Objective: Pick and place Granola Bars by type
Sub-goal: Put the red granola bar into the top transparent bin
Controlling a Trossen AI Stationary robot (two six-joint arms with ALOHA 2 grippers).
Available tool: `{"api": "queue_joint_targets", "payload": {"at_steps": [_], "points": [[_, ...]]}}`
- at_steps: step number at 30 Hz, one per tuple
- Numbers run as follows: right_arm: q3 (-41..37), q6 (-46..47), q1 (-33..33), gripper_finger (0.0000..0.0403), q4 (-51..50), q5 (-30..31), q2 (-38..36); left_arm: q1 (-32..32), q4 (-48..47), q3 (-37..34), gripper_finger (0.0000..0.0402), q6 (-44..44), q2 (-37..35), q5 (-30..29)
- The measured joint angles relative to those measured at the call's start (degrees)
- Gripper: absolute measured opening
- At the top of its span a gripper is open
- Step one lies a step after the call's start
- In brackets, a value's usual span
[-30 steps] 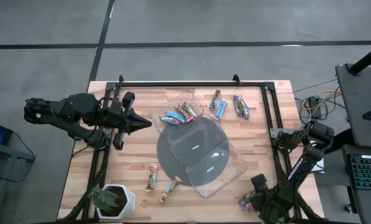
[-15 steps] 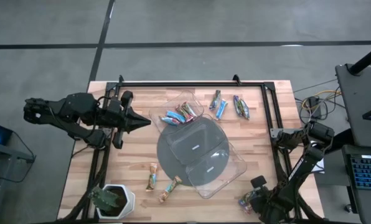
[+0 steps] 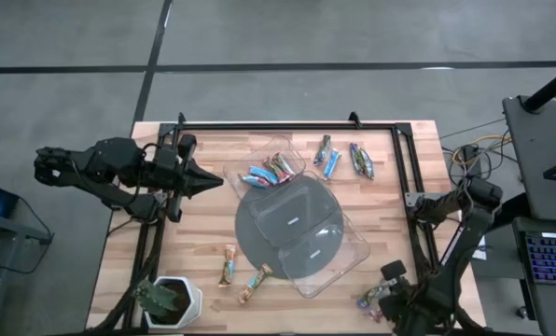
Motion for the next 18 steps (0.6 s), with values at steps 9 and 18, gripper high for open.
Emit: {"api": "queue_joint_targets", "payload": {"at_steps": [9, 18], "points": [[9.5, 6.8, -6.0, 0.0038, -5.8, 11.7, -5.3, 0.0, 0.0, 0.0, 0.0000, 0.4, -0.4, 0.0], [13.7, 4.1, -22.4, 0.0038, -8.4, 18.4, -10.3, 0.0, 0.0, 0.0, 0.0000, 1.8, -0.5, 0.0]]}}
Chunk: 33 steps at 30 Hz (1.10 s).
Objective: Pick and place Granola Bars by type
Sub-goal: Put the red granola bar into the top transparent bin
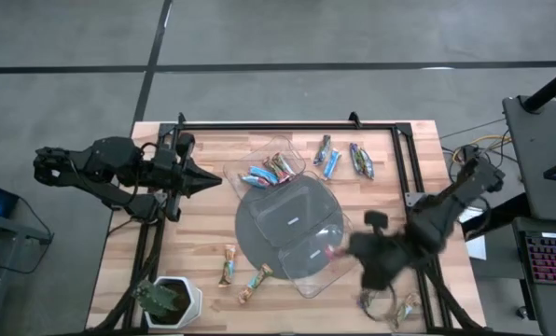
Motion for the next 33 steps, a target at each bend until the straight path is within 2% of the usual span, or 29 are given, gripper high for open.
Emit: {"api": "queue_joint_targets", "payload": {"at_steps": [4, 8, 11, 18, 25, 33], "points": [[1.2, -3.2, -9.8, 0.0038, 0.6, 0.0, -0.9, 0.0, 0.0, 0.0, 0.0000, 0.0, 0.0, 0.0], [2.0, -8.8, -19.3, 0.0038, 6.1, -1.5, -2.2, 0.0, 0.0, 0.0, 0.0000, 1.0, -0.2, -0.1], [2.3, -12.5, -26.1, 0.0038, 12.3, -4.3, -2.5, 0.0, 0.0, 0.0, 0.0000, 1.8, -0.2, -1.2], [2.3, -13.0, -40.5, 0.0038, 26.8, -13.3, -0.3, 0.0, -0.1, 0.0, 0.0000, 3.0, -0.2, -1.5], [2.3, -11.7, -48.9, 0.0038, 35.1, -22.4, 7.1, 0.0, 0.0, 0.0, 0.0000, 3.1, -0.2, -1.5], [5.6, -10.4, -51.9, 0.0038, 39.7, -27.1, 17.2, 0.0, 0.0, 0.0, 0.0000, 3.1, -0.2, -3.7]]}}
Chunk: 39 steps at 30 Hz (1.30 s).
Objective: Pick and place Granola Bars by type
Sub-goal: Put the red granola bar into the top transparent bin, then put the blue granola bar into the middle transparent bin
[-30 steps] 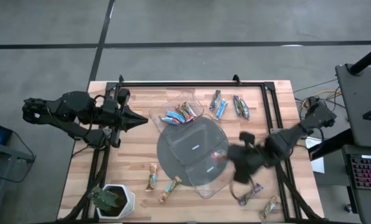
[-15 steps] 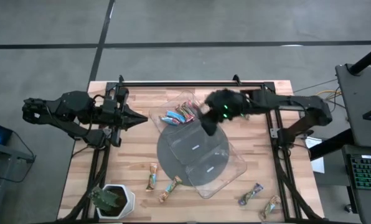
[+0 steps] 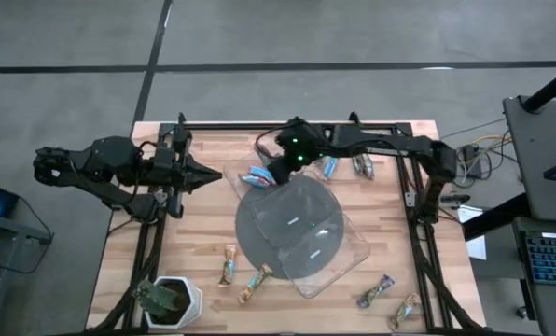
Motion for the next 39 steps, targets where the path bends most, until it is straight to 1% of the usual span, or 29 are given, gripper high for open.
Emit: {"api": "queue_joint_targets", "payload": {"at_steps": [3, 6, 13, 16, 20, 24, 29, 33, 39], "points": [[3.0, 0.4, -0.1, 0.0041, -0.3, -0.9, 3.5, 0.0, 0.0, 0.0, 0.0000, 0.0, 0.0, -0.1], [6.8, -0.6, 0.0, 0.0054, -2.7, -1.3, 6.8, 0.0, 0.0, 0.0, 0.0000, 0.0, 0.0, -0.1], [16.9, -1.5, 0.6, 0.0119, -9.5, -4.9, 13.7, 0.0, 0.0, 0.0, 0.0000, -0.1, 0.0, -0.1], [21.1, -3.9, 1.5, 0.0139, -11.6, -5.1, 15.7, 0.0, 0.0, 0.0, 0.0000, -0.2, 0.0, -0.1], [24.9, -5.8, 1.8, 0.0145, -12.1, -5.1, 16.1, 0.0, 0.0, 0.0, 0.0000, -0.4, -0.1, -0.1], [27.1, -9.1, 1.7, 0.0135, -14.0, -5.0, 14.5, 0.0, 0.0, 0.0, 0.0000, -0.6, -0.2, -0.1], [28.6, -17.4, 1.8, 0.0109, -18.6, -4.6, 9.4, 0.0, 0.0, 0.0, 0.0000, -0.6, -0.2, -0.1], [27.0, -24.7, 2.2, 0.0076, -20.7, -3.9, 3.8, 0.0, 0.0, 0.0, 0.0000, -0.5, -0.3, -0.1], [23.6, -28.9, 3.2, 0.0020, -20.8, -3.9, -5.2, 0.0, -0.1, 0.0, 0.0000, -0.3, -0.5, -0.1]]}}
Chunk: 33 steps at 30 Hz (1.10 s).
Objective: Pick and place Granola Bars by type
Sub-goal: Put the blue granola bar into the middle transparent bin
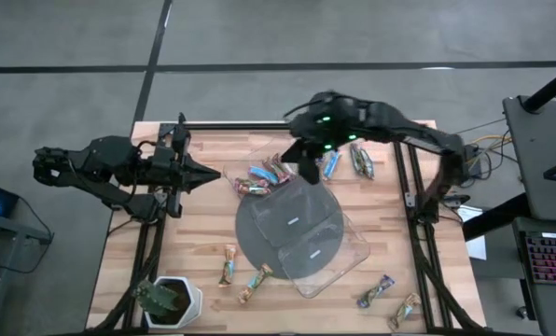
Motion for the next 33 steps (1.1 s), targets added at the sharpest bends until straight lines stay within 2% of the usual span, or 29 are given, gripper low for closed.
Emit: {"api": "queue_joint_targets", "payload": {"at_steps": [5, 10, 20, 25, 33], "points": [[-3.8, -1.7, 1.7, 0.0009, 0.2, 0.7, -8.1, 0.0, -0.1, 0.0, 0.0000, 0.0, -0.3, -0.1], [-9.2, -2.5, 4.2, 0.0009, 2.5, 4.9, -17.2, 0.0, 0.1, 0.0, 0.0000, 0.0, -0.5, -0.8], [-27.0, -2.5, 11.1, 0.0008, 18.2, 5.0, -33.2, 0.0, 0.0, 0.0, 0.0000, -0.2, -0.5, -1.4], [-35.8, -0.6, 12.7, 0.0008, 25.7, 4.9, -38.3, 0.0, 0.0, -0.1, 0.0000, -0.3, -0.5, -2.4], [-45.3, 0.6, 14.5, 0.0008, 31.4, 4.9, -44.1, 0.0, 0.0, -0.6, 0.0000, -1.4, -0.4, -3.2]]}}
